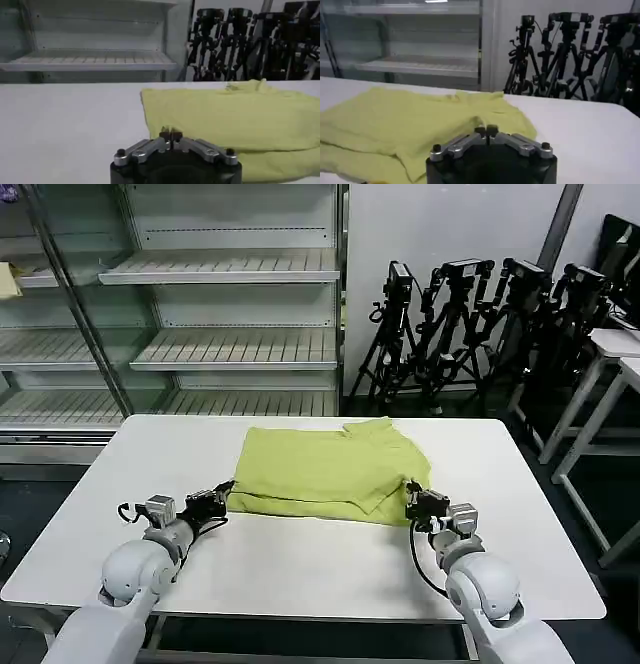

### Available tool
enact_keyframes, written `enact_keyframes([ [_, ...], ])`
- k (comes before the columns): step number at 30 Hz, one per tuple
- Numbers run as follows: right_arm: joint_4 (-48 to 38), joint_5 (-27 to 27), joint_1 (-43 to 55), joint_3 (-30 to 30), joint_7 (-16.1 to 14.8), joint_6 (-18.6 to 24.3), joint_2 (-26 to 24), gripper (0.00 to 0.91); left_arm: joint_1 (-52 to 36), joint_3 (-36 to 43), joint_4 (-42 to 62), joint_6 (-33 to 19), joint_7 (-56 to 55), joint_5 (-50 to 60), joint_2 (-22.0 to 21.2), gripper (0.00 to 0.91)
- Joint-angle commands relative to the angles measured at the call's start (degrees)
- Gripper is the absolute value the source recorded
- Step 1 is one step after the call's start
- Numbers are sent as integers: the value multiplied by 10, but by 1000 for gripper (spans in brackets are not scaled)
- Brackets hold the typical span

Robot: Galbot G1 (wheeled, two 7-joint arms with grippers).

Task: Fold and organize the clothes.

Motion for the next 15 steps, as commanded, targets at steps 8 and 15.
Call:
enact_keyframes([
  [8,-54,-12,30,-9,-15,15,5,10,-16,7,21,-4,6,7,0,786],
  [15,-93,-42,46,-22,-4,11,8,907,-19,9,28,-2,-10,26,0,907],
])
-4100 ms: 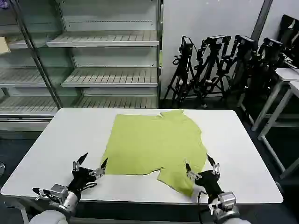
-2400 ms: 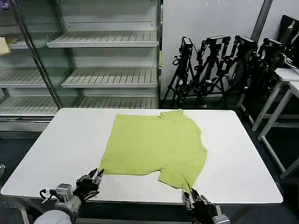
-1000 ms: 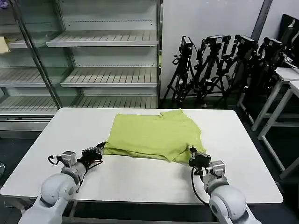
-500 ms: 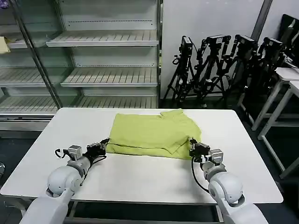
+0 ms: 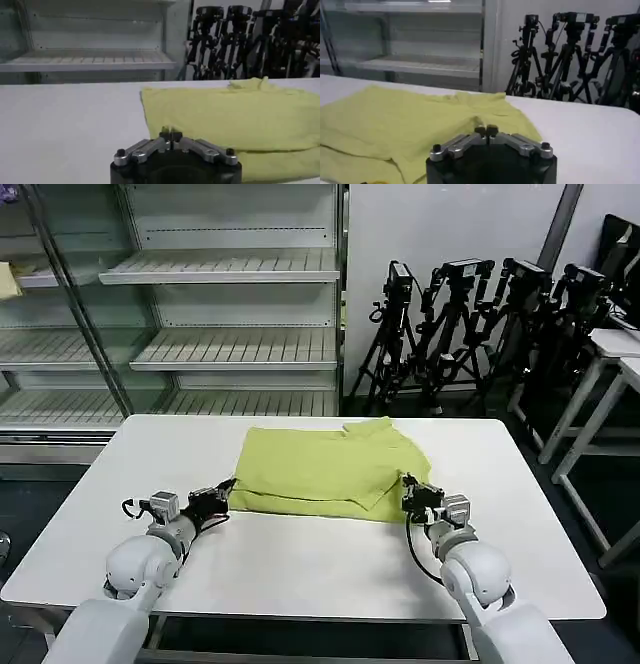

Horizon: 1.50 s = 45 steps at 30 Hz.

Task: Fold and organize the clothes.

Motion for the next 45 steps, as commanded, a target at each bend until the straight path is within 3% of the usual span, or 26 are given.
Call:
enact_keyframes([
  [1,-50,-18,21,-9,7,2,3,907,-5,4,10,-2,-12,16,0,907],
  [6,-42,-2,17,1,13,-4,4,907,5,-2,-5,1,-11,14,6,907],
  [14,70,41,-69,40,35,-41,-30,907,61,-3,-88,34,-52,-60,23,907],
  [22,94,38,-133,67,31,-40,-50,907,69,0,-63,34,-60,-62,26,907],
  [23,94,38,-136,69,31,-40,-50,131,67,1,-61,34,-60,-62,27,725],
  [24,94,39,-139,70,30,-40,-50,0,67,1,-61,34,-60,-62,27,393],
  [25,95,40,-141,72,20,-40,-51,0,66,2,-61,34,-58,-62,27,20],
  [28,83,46,-141,68,9,-40,-54,0,65,6,-60,34,-65,-60,22,10],
  [45,74,46,-135,62,8,-39,-51,0,73,5,-60,34,-52,-57,19,10],
])
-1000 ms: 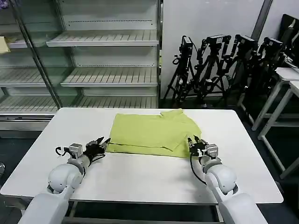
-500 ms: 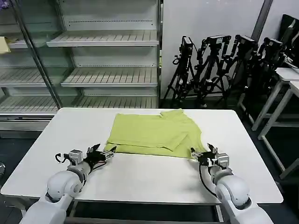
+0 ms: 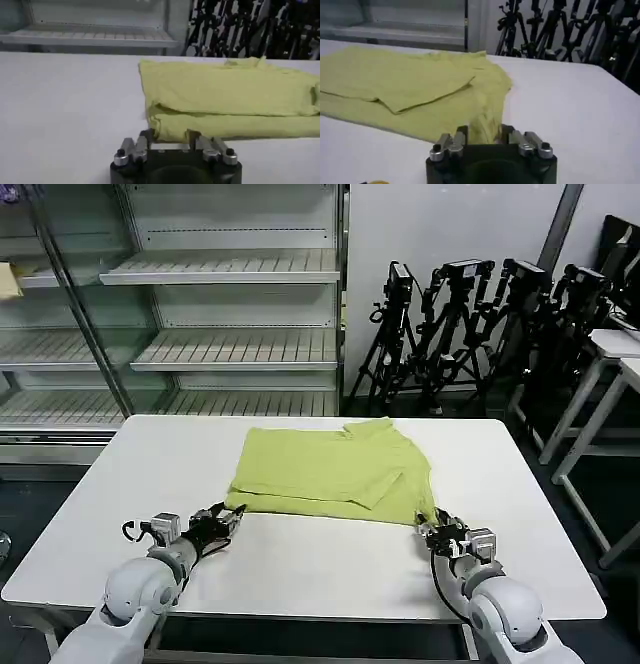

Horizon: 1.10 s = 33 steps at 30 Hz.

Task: Fold and organize the clothes.

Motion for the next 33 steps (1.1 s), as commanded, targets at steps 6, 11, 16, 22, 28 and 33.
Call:
enact_keyframes([
  [6,19,0,-19,4,-4,-3,-5,0,31,-14,-31,2,-2,4,1,10],
  [11,61,-16,-56,12,-7,3,-9,0,86,-43,-91,2,-12,9,3,20],
  [16,111,-42,-113,18,-6,12,-9,0,170,-84,-140,2,-11,22,2,20],
  [22,159,-70,-194,27,-7,23,-6,0,271,-136,-194,2,-7,34,-8,10],
  [28,201,-86,-257,39,-7,31,-5,0,345,-190,-231,1,-1,44,-9,10],
  [33,219,-97,-283,41,-5,34,-4,0,391,-218,-260,0,-1,46,-14,10],
])
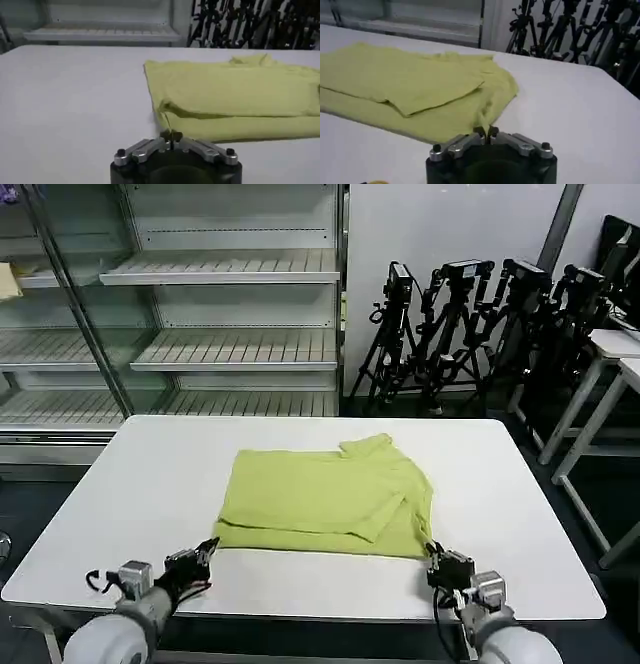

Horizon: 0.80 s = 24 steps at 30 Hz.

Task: Fold and organize the clothes.

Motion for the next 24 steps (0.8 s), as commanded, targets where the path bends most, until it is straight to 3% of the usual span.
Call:
enact_keyframes([
  [1,62,-26,-90,3,1,7,2,0,153,-91,-87,-2,3,13,-5,10],
  [3,66,-32,-95,-3,2,10,6,0,151,-94,-84,-2,3,14,-4,10],
  [4,66,-40,-97,-6,1,12,9,151,149,-96,-80,-2,3,14,-4,10],
  [5,67,-41,-98,-7,2,12,10,766,148,-96,-79,-2,3,14,-4,302],
  [6,68,-43,-99,-8,3,12,12,907,149,-96,-79,-2,3,19,-4,907],
  [13,108,-43,-128,27,1,2,3,907,165,-105,-128,0,12,56,3,907],
  [18,140,-9,-104,75,-2,-13,-11,907,128,-115,-149,0,4,54,11,907],
  [21,116,-3,-16,49,4,-18,-7,907,74,-99,-123,-15,27,45,26,907],
  [24,44,-2,116,-16,31,-33,12,907,-16,-31,-50,-26,24,53,32,907],
])
